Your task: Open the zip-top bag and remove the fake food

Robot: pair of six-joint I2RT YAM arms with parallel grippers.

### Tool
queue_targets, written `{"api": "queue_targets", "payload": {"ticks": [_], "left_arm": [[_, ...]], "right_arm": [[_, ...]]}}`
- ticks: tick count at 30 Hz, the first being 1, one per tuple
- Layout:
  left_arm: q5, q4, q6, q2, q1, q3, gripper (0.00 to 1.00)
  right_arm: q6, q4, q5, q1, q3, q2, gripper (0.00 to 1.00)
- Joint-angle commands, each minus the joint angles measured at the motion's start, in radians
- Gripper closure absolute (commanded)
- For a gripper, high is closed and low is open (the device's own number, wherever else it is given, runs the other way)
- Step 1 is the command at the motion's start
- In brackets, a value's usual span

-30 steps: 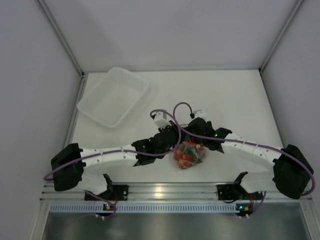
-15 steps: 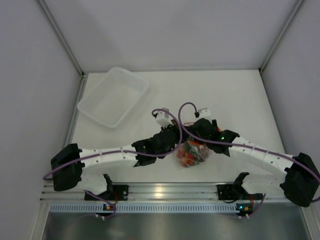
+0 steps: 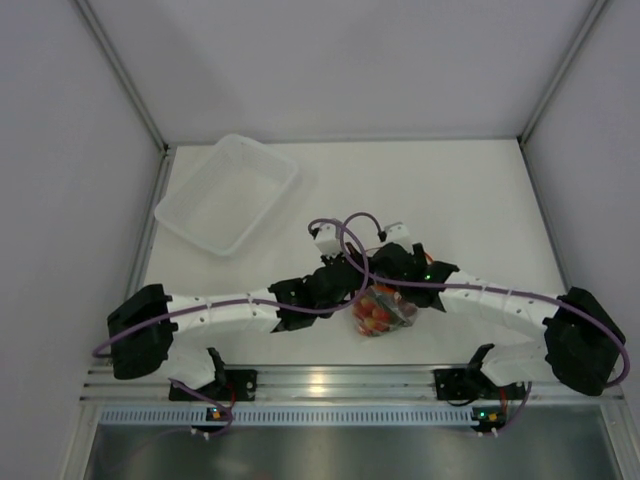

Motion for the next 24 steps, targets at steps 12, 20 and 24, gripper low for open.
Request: {"api": "queue_targets", "payload": {"ticks": [12,20,24], "left_arm": [[-0.090,-0.033,0.049,0.031,0.041,-0.012,1.00],[-0.094,-0.039,0.060,0.053,0.045,0.012,1.00],[-0.091,-0.039,0.057,0.060,0.045,0.011,1.00]], "right_arm": [[0.027,0.161,-0.166,0.051,-0.038,0.123,0.14],[0.061,0.183,-0.157,0.040,-0.078,0.168,0.04],[0.066,0.226,-0.144,0.039,-0.091,0.156,0.27]]}}
